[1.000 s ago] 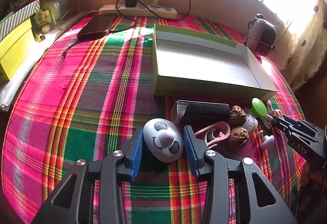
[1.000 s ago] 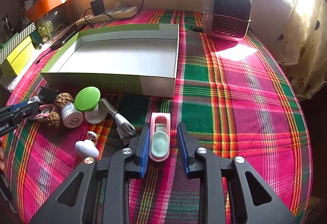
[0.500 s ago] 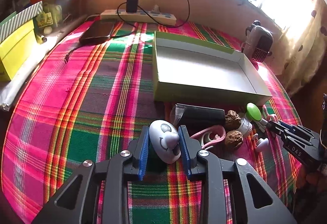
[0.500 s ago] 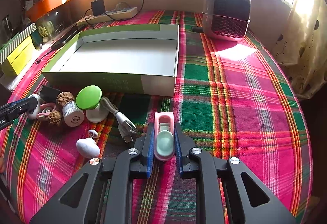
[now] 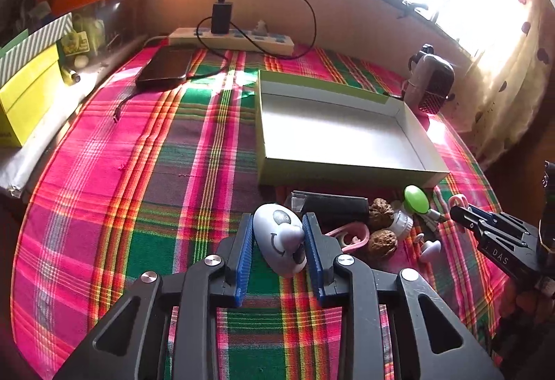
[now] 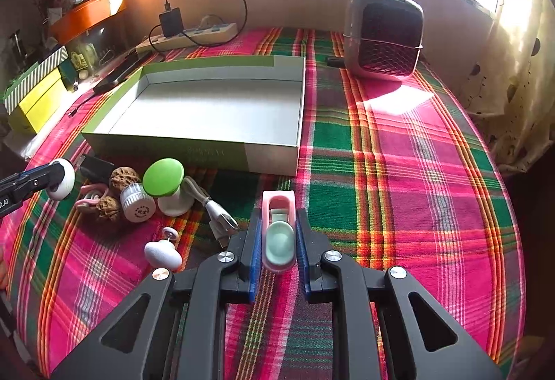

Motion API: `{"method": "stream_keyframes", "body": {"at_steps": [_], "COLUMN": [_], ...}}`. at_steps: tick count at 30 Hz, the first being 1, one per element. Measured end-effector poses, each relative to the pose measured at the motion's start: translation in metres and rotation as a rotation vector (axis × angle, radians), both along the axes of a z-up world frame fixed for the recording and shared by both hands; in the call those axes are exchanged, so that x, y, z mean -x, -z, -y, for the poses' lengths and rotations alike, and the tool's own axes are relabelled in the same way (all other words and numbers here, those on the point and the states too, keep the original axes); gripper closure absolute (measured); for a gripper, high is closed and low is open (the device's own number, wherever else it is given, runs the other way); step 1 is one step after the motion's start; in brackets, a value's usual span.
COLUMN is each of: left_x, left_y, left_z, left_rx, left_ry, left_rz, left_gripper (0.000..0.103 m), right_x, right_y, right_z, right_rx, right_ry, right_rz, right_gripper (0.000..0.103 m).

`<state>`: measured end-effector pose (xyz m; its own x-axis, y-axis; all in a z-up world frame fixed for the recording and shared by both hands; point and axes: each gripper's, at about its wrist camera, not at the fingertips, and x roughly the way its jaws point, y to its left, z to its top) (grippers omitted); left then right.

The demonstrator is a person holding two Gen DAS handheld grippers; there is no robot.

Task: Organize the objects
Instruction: 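Carry both held items into the green-rimmed box and open both tools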

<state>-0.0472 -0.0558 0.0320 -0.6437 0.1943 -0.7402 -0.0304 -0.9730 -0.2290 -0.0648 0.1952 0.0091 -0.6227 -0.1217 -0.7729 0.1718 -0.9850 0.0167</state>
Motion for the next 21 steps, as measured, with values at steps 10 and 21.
{"method": "stream_keyframes", "body": {"at_steps": [10, 21], "left_x": [0.027, 0.086], "left_y": [-0.037, -0.043], "left_z": [-0.010, -0.025], "left_rx": [0.028, 0.027], "left_ry": [0.077, 0.110], "left_rz": [-0.054, -0.033], "left_gripper": [0.077, 0.077], "right_x": [0.016, 0.069], "right_y": [-0.044, -0.060], "right_z": [0.005, 0.023], "right_rx": [0.011, 0.029], "right_ry": [-0.027, -0.045], "right_rz": [-0.070, -0.065], "right_gripper": [0.085, 0.085]}}
